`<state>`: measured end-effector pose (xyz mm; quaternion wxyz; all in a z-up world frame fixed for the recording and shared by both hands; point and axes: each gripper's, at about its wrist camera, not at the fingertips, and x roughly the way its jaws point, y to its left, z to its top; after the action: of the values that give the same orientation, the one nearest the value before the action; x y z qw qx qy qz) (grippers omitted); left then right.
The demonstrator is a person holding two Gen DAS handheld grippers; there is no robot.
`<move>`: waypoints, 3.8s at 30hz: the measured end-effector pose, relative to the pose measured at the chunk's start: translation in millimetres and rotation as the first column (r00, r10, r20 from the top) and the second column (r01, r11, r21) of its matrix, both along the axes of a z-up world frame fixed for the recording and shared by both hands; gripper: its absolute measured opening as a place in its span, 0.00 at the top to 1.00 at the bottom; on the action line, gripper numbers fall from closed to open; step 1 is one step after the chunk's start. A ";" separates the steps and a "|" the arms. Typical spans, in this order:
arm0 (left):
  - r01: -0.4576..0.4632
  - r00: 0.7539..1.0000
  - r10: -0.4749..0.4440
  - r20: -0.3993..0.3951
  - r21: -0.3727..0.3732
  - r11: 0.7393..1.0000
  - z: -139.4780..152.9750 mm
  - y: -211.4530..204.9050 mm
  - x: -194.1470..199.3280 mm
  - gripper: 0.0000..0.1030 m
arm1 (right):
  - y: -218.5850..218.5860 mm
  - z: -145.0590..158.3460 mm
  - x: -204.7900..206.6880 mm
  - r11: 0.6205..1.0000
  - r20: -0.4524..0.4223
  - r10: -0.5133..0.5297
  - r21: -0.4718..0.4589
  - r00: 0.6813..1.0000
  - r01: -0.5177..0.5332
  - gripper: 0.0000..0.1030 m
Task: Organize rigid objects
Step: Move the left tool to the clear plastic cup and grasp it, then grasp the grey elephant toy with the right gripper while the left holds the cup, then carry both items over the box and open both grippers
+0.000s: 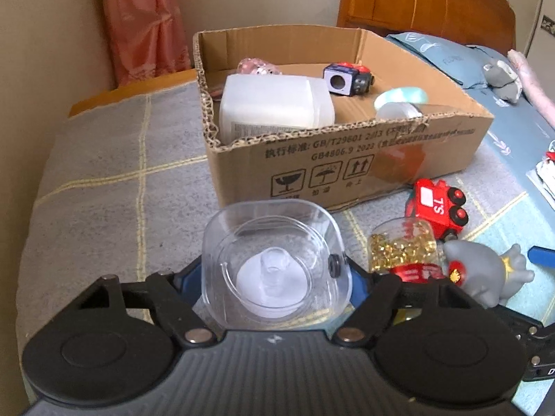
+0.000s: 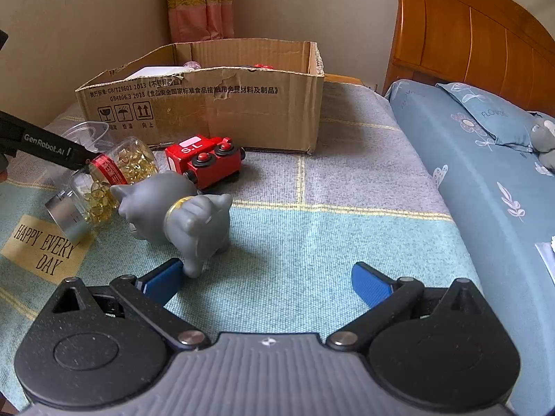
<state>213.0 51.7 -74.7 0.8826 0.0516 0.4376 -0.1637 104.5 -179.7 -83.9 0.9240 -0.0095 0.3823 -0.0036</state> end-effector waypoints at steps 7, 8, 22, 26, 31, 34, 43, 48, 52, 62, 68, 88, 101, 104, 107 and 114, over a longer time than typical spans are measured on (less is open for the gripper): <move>-0.118 0.992 0.119 -0.029 0.034 0.992 0.9 23.7 -9.4 0.25 | 16.8 4.2 1.9 0.997 -0.054 0.077 0.004 0.996 -0.077 0.00; -0.127 0.991 0.128 -0.032 0.036 0.991 0.9 27.3 -10.9 0.25 | 22.0 4.6 2.3 0.995 -0.059 0.098 0.007 0.993 -0.098 0.00; -0.135 0.990 0.136 -0.039 0.038 0.990 1.3 38.6 -18.2 0.25 | 51.5 8.0 20.9 0.988 -0.038 0.154 0.029 0.987 -0.153 0.01; -0.136 0.990 0.137 -0.037 0.040 0.990 1.2 38.4 -17.6 0.25 | 41.2 10.4 29.8 0.993 -0.022 0.111 0.048 0.994 -0.110 0.06; -0.133 0.990 0.134 -0.039 0.043 0.990 1.7 38.2 -16.8 0.26 | 46.2 12.9 39.2 0.995 -0.018 0.094 0.029 0.995 -0.094 0.21; -0.128 0.991 0.130 -0.041 0.048 0.991 1.8 37.6 -15.8 0.26 | 47.5 14.5 36.9 0.996 -0.016 0.093 0.018 0.996 -0.093 0.23; -0.106 0.994 0.108 -0.027 0.066 0.992 2.2 34.2 -11.0 0.25 | 40.4 18.0 34.7 0.996 -0.050 0.087 0.036 0.995 -0.085 0.26; -0.099 0.995 0.101 -0.025 0.073 0.992 2.5 33.2 -8.9 0.25 | 47.3 16.4 42.2 0.997 -0.056 0.076 0.036 0.996 -0.074 0.26; -0.095 0.995 0.097 -0.026 0.071 0.993 2.5 33.5 -8.8 0.25 | 48.0 15.8 42.6 0.997 -0.055 0.077 0.028 0.995 -0.076 0.27; -0.050 0.998 0.052 -0.040 0.051 0.997 14.0 36.0 -11.8 0.26 | 36.4 27.0 40.2 0.987 -0.067 0.154 0.047 0.986 -0.151 0.29; -0.030 0.999 0.030 -0.017 0.035 0.999 37.7 37.1 -18.4 0.26 | 26.4 44.6 33.5 0.978 -0.046 0.210 0.012 0.977 -0.210 0.29; 0.088 0.995 -0.088 0.050 -0.003 0.996 117.8 -1.4 27.5 0.25 | -16.2 121.5 93.2 0.966 0.122 0.254 0.024 0.959 -0.259 0.29; 0.073 0.996 -0.076 0.046 0.055 0.996 127.9 -36.1 110.7 0.25 | -28.1 119.5 188.1 0.972 0.119 0.228 0.033 0.966 -0.233 0.28; 0.070 0.996 -0.073 0.045 0.054 0.996 127.5 -43.9 125.2 0.25 | -32.3 112.9 200.7 0.974 0.110 0.213 0.052 0.971 -0.220 0.22; 0.071 0.997 -0.072 0.029 0.051 0.996 125.5 -52.9 138.5 0.25 | -36.9 107.8 200.0 0.975 0.118 0.205 0.068 0.972 -0.214 0.02; 0.073 0.997 -0.073 -0.003 0.030 0.997 116.5 -80.4 169.3 0.25 | -47.3 101.2 176.7 0.971 0.112 0.212 0.088 0.971 -0.222 0.00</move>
<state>382.4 -28.7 41.8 0.8748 0.0806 0.4386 -0.1895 281.3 -227.1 17.3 0.9364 -0.0047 0.3310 0.1164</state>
